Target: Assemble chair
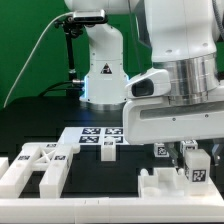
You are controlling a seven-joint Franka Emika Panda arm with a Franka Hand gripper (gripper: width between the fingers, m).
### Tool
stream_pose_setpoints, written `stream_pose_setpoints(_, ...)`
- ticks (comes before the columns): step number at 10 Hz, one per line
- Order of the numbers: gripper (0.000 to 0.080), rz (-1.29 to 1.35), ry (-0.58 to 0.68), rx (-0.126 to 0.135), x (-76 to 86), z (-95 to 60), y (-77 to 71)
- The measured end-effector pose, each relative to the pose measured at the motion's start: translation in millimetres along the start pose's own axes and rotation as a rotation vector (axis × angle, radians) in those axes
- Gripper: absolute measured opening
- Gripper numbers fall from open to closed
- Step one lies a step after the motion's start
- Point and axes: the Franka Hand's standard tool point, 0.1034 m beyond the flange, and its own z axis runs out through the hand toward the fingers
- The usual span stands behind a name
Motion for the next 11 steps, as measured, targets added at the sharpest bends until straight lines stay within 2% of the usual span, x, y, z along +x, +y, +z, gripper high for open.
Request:
stream_pose_setpoints(3,0.0289,0.211,0.002,0.002,0.3,-0.2,-0.8)
stream_pose_setpoints(6,0.0289,0.878,0.020,0.029,-2.6,2.3,-10.9)
stream_pose_setpoints(7,0.0289,1.000,0.014,0.041,-3.1,2.6,-14.2)
stream_pose_setpoints(9,0.0289,0.955,0.014,0.039,-3.4,3.0,-13.6)
stream_pose_setpoints(10,0.0380,0.923,0.016,0.035,-3.6,3.1,-13.4)
stream_pose_setpoints(11,0.0380,0.750,0.019,0.019,-4.1,3.3,-11.2)
